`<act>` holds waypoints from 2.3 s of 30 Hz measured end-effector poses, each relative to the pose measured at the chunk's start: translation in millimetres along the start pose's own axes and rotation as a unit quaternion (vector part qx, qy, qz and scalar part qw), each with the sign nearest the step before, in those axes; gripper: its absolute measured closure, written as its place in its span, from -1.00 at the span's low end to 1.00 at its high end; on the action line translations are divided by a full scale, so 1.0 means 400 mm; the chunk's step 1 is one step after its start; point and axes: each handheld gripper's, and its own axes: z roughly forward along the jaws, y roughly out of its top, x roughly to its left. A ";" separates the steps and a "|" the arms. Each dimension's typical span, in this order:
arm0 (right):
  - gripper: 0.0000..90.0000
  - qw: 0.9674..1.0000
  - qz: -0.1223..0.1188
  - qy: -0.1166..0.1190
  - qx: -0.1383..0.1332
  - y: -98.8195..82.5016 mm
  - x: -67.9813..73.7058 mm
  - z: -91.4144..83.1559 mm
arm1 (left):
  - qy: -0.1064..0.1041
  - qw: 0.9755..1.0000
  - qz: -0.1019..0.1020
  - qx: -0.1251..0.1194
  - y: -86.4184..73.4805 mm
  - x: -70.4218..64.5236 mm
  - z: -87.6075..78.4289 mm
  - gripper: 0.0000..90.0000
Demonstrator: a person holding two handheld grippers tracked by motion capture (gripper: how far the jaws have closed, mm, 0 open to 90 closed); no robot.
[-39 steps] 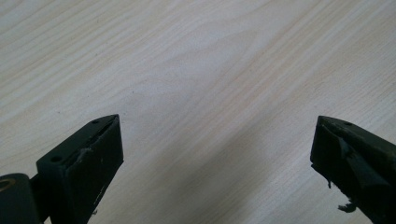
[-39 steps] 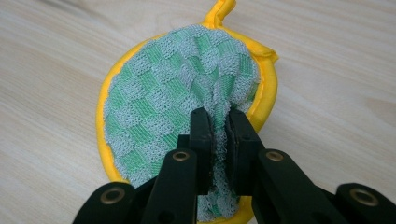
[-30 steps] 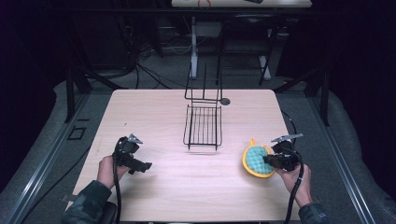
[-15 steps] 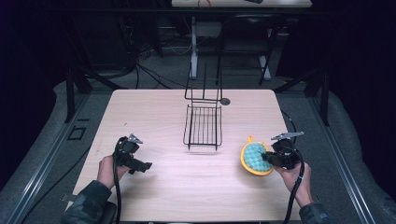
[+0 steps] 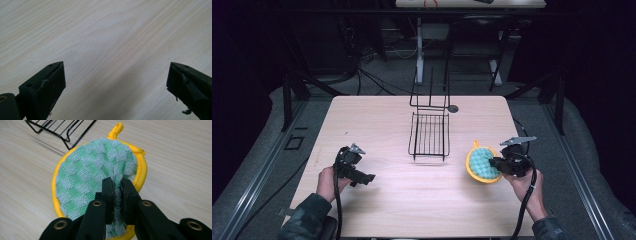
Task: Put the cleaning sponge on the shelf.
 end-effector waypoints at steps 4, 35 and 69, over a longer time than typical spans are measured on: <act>0.86 1.000 0.000 0.003 -0.005 0.008 0.003 -0.002 | 0.000 1.000 0.000 0.000 0.000 -0.001 0.000 -0.95; 0.93 0.999 -0.020 0.013 -0.028 0.091 0.043 0.024 | -0.002 1.000 0.002 0.000 0.001 -0.002 -0.001 -0.95; 0.93 0.997 -0.042 0.035 -0.055 0.190 0.125 0.086 | -0.002 1.000 0.002 -0.004 0.000 -0.002 -0.003 -0.95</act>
